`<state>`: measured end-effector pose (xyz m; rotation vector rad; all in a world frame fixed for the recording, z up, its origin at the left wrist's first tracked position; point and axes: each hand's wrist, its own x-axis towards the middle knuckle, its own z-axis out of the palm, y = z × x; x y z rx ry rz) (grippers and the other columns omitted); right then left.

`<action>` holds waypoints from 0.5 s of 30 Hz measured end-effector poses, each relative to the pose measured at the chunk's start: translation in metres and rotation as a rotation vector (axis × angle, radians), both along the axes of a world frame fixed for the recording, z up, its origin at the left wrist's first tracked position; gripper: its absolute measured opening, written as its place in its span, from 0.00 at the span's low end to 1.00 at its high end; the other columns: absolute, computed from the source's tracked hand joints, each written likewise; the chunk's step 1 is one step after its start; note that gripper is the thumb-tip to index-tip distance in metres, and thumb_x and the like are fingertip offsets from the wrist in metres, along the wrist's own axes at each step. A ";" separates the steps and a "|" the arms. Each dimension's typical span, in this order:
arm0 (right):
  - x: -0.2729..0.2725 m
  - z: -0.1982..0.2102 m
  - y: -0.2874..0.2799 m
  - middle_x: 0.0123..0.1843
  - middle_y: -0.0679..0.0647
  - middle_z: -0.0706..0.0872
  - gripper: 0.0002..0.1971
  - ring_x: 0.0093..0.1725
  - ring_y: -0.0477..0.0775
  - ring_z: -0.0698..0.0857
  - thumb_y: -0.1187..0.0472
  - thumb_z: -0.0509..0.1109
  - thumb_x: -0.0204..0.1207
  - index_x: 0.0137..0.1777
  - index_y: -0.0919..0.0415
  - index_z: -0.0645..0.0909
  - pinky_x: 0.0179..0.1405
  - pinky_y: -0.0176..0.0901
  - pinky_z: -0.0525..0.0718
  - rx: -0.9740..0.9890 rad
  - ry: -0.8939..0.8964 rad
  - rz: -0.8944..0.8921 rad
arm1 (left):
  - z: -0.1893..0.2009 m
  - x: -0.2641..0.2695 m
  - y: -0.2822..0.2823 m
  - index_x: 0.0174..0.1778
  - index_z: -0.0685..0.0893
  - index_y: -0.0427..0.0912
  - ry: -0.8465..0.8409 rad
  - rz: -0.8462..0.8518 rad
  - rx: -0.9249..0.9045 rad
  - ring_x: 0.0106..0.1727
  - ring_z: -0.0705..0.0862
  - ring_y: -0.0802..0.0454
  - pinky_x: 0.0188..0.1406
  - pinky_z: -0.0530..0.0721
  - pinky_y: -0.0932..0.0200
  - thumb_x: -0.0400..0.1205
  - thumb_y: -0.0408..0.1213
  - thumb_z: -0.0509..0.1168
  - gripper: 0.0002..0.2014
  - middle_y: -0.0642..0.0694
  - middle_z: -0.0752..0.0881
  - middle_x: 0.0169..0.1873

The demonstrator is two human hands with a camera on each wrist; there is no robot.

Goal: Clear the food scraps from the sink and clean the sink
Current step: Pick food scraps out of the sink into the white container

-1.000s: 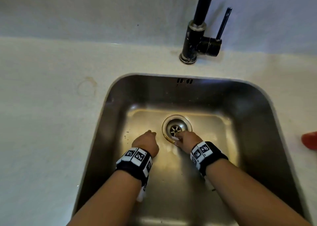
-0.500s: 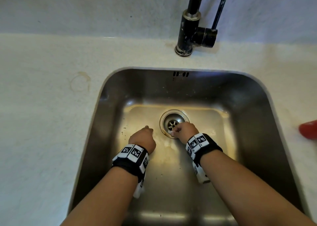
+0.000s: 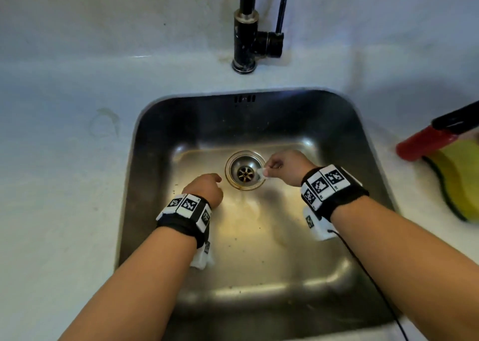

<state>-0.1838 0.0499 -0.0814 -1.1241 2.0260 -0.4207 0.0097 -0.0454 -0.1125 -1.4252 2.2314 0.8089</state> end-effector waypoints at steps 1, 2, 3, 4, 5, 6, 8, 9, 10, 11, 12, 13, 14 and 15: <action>-0.004 0.012 0.004 0.46 0.49 0.86 0.07 0.47 0.48 0.83 0.54 0.74 0.74 0.48 0.56 0.87 0.46 0.38 0.75 -0.007 0.040 0.024 | 0.008 -0.002 0.001 0.72 0.74 0.54 0.019 -0.006 -0.022 0.65 0.80 0.47 0.63 0.79 0.53 0.81 0.37 0.59 0.21 0.48 0.78 0.70; -0.006 0.025 0.008 0.46 0.50 0.86 0.08 0.47 0.49 0.83 0.53 0.74 0.74 0.48 0.56 0.87 0.46 0.39 0.76 -0.017 0.082 0.042 | 0.017 -0.004 0.003 0.71 0.75 0.54 0.041 -0.016 -0.046 0.63 0.82 0.47 0.62 0.80 0.53 0.81 0.38 0.59 0.21 0.49 0.78 0.69; -0.008 0.038 0.013 0.45 0.50 0.86 0.09 0.47 0.49 0.83 0.53 0.75 0.73 0.49 0.57 0.88 0.47 0.40 0.78 -0.036 0.121 0.053 | 0.026 -0.006 0.004 0.70 0.75 0.55 0.068 -0.035 -0.076 0.62 0.82 0.48 0.61 0.80 0.54 0.81 0.39 0.60 0.20 0.49 0.79 0.69; -0.010 0.051 0.019 0.44 0.50 0.86 0.10 0.46 0.49 0.83 0.53 0.75 0.73 0.49 0.58 0.88 0.47 0.40 0.78 -0.049 0.156 0.058 | 0.036 -0.008 0.006 0.69 0.76 0.55 0.091 -0.069 -0.114 0.61 0.82 0.48 0.59 0.79 0.55 0.82 0.41 0.60 0.19 0.49 0.81 0.67; -0.009 0.063 0.026 0.43 0.51 0.85 0.10 0.45 0.49 0.83 0.53 0.75 0.73 0.48 0.59 0.87 0.46 0.39 0.77 -0.061 0.186 0.061 | 0.046 -0.010 0.009 0.68 0.77 0.55 0.106 -0.099 -0.143 0.61 0.82 0.47 0.58 0.77 0.56 0.82 0.42 0.61 0.18 0.49 0.82 0.66; -0.009 0.074 0.033 0.42 0.51 0.85 0.10 0.44 0.50 0.82 0.54 0.75 0.73 0.47 0.60 0.87 0.44 0.38 0.74 -0.071 0.211 0.062 | 0.055 -0.012 0.011 0.68 0.78 0.55 0.129 -0.114 -0.152 0.61 0.82 0.47 0.57 0.77 0.56 0.82 0.43 0.61 0.17 0.49 0.82 0.65; -0.007 0.093 0.048 0.39 0.50 0.83 0.08 0.43 0.50 0.82 0.54 0.75 0.73 0.43 0.58 0.85 0.43 0.37 0.72 -0.078 0.243 0.062 | 0.071 -0.014 0.019 0.67 0.78 0.55 0.172 -0.131 -0.129 0.61 0.82 0.46 0.60 0.78 0.55 0.81 0.43 0.62 0.17 0.48 0.83 0.65; -0.005 0.101 0.055 0.37 0.48 0.82 0.07 0.42 0.50 0.82 0.53 0.75 0.73 0.42 0.56 0.84 0.43 0.37 0.72 -0.081 0.255 0.058 | 0.079 -0.015 0.023 0.67 0.78 0.55 0.193 -0.146 -0.127 0.61 0.82 0.46 0.62 0.79 0.54 0.81 0.42 0.62 0.17 0.47 0.83 0.65; -0.003 0.108 0.063 0.37 0.47 0.83 0.07 0.42 0.50 0.83 0.53 0.75 0.73 0.41 0.56 0.84 0.43 0.37 0.73 -0.078 0.265 0.054 | 0.088 -0.015 0.030 0.67 0.79 0.54 0.210 -0.167 -0.128 0.62 0.82 0.46 0.62 0.80 0.52 0.81 0.42 0.62 0.17 0.47 0.83 0.65; 0.000 0.116 0.071 0.38 0.47 0.84 0.08 0.43 0.50 0.84 0.53 0.75 0.73 0.42 0.57 0.85 0.44 0.39 0.76 -0.080 0.273 0.055 | 0.097 -0.015 0.037 0.66 0.79 0.54 0.225 -0.194 -0.132 0.62 0.82 0.46 0.62 0.80 0.51 0.81 0.42 0.61 0.17 0.47 0.83 0.65; 0.003 0.121 0.078 0.40 0.48 0.85 0.09 0.44 0.50 0.84 0.53 0.75 0.73 0.44 0.59 0.86 0.45 0.41 0.78 -0.078 0.281 0.052 | 0.106 -0.016 0.046 0.66 0.79 0.54 0.237 -0.232 -0.145 0.62 0.82 0.46 0.62 0.80 0.52 0.81 0.42 0.61 0.17 0.46 0.83 0.65; 0.006 0.126 0.086 0.42 0.50 0.86 0.10 0.45 0.51 0.85 0.53 0.75 0.73 0.46 0.60 0.87 0.47 0.43 0.81 -0.083 0.292 0.051 | 0.115 -0.016 0.057 0.66 0.80 0.52 0.249 -0.281 -0.157 0.62 0.82 0.45 0.61 0.80 0.53 0.82 0.41 0.60 0.17 0.46 0.82 0.65; 0.009 0.131 0.094 0.43 0.50 0.87 0.11 0.46 0.51 0.85 0.52 0.75 0.73 0.47 0.60 0.87 0.49 0.45 0.82 -0.080 0.304 0.055 | 0.124 -0.017 0.071 0.67 0.80 0.51 0.261 -0.325 -0.157 0.63 0.81 0.45 0.61 0.79 0.55 0.82 0.40 0.59 0.17 0.46 0.82 0.65; 0.012 0.134 0.103 0.43 0.50 0.87 0.10 0.45 0.50 0.85 0.52 0.75 0.72 0.46 0.59 0.87 0.49 0.46 0.83 -0.080 0.315 0.063 | 0.129 -0.016 0.085 0.67 0.80 0.51 0.276 -0.360 -0.146 0.64 0.80 0.46 0.61 0.78 0.55 0.82 0.40 0.59 0.17 0.46 0.82 0.66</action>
